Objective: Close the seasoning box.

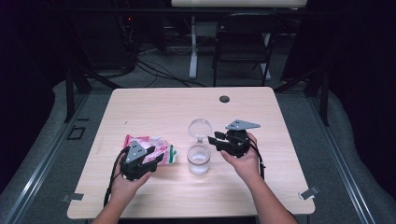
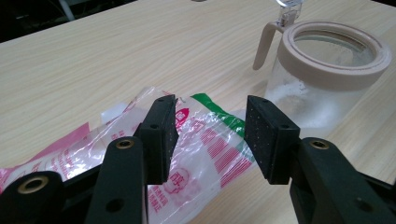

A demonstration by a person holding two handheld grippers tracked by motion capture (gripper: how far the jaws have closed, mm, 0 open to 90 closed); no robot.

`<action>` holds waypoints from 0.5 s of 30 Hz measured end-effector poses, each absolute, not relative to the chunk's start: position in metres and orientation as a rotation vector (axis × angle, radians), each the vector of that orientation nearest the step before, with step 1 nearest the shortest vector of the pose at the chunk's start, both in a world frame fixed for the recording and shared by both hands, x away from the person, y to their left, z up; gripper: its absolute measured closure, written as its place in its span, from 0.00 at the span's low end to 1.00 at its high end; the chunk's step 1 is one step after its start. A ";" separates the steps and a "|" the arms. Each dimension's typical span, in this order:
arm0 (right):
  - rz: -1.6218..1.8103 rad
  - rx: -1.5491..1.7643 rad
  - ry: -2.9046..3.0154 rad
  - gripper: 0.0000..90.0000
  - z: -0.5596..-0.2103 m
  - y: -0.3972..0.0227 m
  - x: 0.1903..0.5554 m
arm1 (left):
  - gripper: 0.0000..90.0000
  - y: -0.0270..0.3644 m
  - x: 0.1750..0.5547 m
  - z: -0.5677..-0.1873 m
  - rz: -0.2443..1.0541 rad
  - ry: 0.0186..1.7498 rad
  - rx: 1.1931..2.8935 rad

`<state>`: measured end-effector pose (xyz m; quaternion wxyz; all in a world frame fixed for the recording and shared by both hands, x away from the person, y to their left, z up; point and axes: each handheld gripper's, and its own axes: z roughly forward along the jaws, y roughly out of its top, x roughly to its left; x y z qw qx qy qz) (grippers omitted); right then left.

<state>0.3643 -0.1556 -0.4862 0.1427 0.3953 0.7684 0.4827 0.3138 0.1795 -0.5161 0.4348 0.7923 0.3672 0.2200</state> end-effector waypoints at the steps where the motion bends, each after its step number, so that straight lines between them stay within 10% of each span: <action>1: 1.392 1.144 2.212 0.69 -0.487 -0.156 0.363 | 0.60 0.178 0.315 -0.516 0.546 0.909 1.980; 15: 1.353 1.104 2.221 0.68 -0.484 -0.154 0.352 | 0.55 0.161 0.315 -0.519 0.523 0.845 2.043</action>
